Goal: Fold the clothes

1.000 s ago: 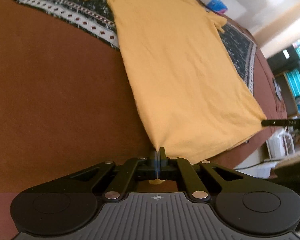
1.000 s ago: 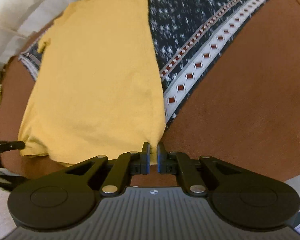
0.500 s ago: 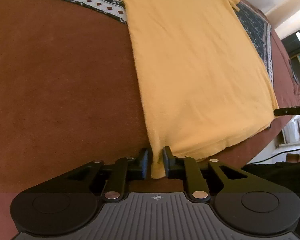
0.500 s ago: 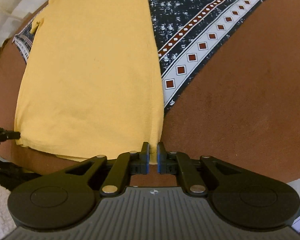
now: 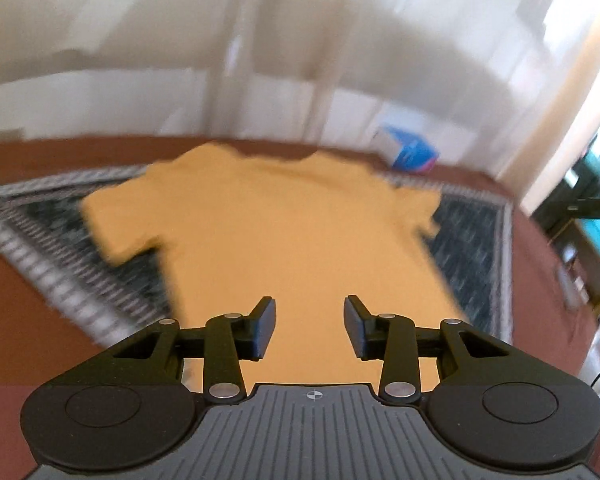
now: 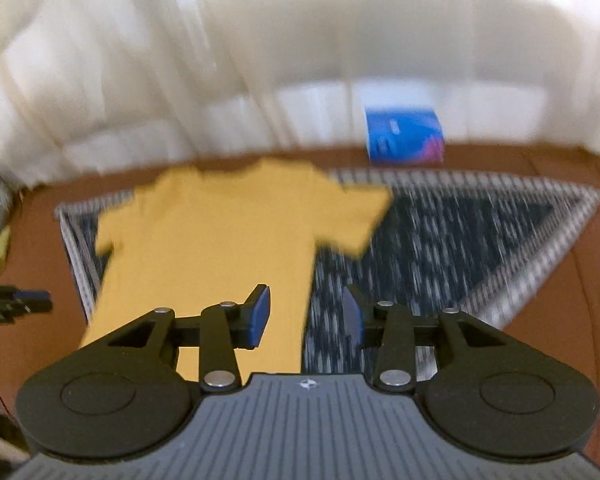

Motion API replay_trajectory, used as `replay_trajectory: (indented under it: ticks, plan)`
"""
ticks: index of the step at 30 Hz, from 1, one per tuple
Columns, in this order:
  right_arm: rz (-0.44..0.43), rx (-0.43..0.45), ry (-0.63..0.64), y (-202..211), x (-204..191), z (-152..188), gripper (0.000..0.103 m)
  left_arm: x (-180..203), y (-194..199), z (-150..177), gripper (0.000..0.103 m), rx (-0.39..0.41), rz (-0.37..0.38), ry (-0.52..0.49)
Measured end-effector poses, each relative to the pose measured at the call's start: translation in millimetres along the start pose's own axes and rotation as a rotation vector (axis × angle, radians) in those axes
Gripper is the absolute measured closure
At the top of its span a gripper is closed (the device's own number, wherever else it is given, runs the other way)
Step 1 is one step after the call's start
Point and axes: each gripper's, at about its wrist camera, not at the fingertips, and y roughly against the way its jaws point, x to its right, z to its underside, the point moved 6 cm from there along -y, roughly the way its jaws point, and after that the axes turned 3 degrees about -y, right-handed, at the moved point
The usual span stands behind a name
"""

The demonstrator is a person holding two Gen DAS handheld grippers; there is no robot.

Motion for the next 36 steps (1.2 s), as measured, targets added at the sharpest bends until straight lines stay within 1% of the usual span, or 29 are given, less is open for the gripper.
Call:
replay_trajectory:
  ticks: [2, 4, 7, 10, 12, 15, 18, 22, 24, 27, 29, 30, 31, 32, 33, 34, 35, 36]
  plan:
    - [-0.012, 0.023, 0.01, -21, 11, -23, 0.058, 27, -27, -18, 0.047, 0.016, 0.024, -0.013]
    - [-0.02, 0.024, 0.013, -51, 29, -41, 0.058, 59, -60, -31, 0.047, 0.022, 0.017, -0.059]
    - [-0.038, 0.004, -0.002, -99, 59, -58, 0.058, 102, -116, -53, 0.045, 0.028, -0.001, -0.113]
    - [-0.055, -0.026, -0.029, -144, 85, -65, 0.058, 133, -176, -67, 0.045, 0.006, -0.027, -0.148]
    - [-0.06, -0.049, -0.054, -168, 103, -64, 0.057, 150, -210, -72, 0.045, -0.014, -0.04, -0.196]
    - [-0.079, -0.078, -0.109, -192, 121, -59, 0.057, 162, -249, -68, 0.045, -0.054, -0.081, -0.268]
    - [-0.095, -0.093, -0.127, -205, 129, -55, 0.057, 167, -274, -61, 0.045, -0.092, -0.115, -0.328]
    - [-0.14, -0.094, -0.142, -215, 134, -55, 0.057, 174, -284, -56, 0.044, -0.096, -0.137, -0.405]
    - [-0.159, -0.104, -0.15, -220, 135, -54, 0.057, 176, -293, -54, 0.043, -0.106, -0.144, -0.424]
    - [-0.177, -0.117, -0.162, -227, 135, -52, 0.057, 176, -303, -51, 0.043, -0.12, -0.179, -0.449]
    - [-0.184, -0.131, -0.167, -229, 135, -50, 0.057, 175, -307, -50, 0.043, -0.119, -0.194, -0.451]
    - [-0.188, -0.138, -0.169, -231, 135, -49, 0.059, 174, -308, -50, 0.043, -0.117, -0.199, -0.448]
    - [-0.191, -0.145, -0.171, -232, 135, -49, 0.06, 173, -309, -51, 0.045, -0.115, -0.2, -0.438]
    - [-0.195, -0.153, -0.173, -233, 134, -48, 0.068, 173, -310, -52, 0.06, -0.112, -0.201, -0.427]
    - [-0.198, -0.16, -0.175, -234, 134, -47, 0.086, 171, -310, -53, 0.067, -0.108, -0.205, -0.416]
    - [-0.202, -0.163, -0.175, -233, 133, -48, 0.093, 169, -309, -55, 0.082, -0.104, -0.215, -0.403]
    - [-0.206, -0.166, -0.174, -231, 132, -49, 0.097, 165, -309, -57, 0.089, -0.103, -0.221, -0.385]
    - [-0.222, -0.162, -0.171, -226, 127, -52, 0.099, 161, -307, -58, 0.092, -0.103, -0.209, -0.359]
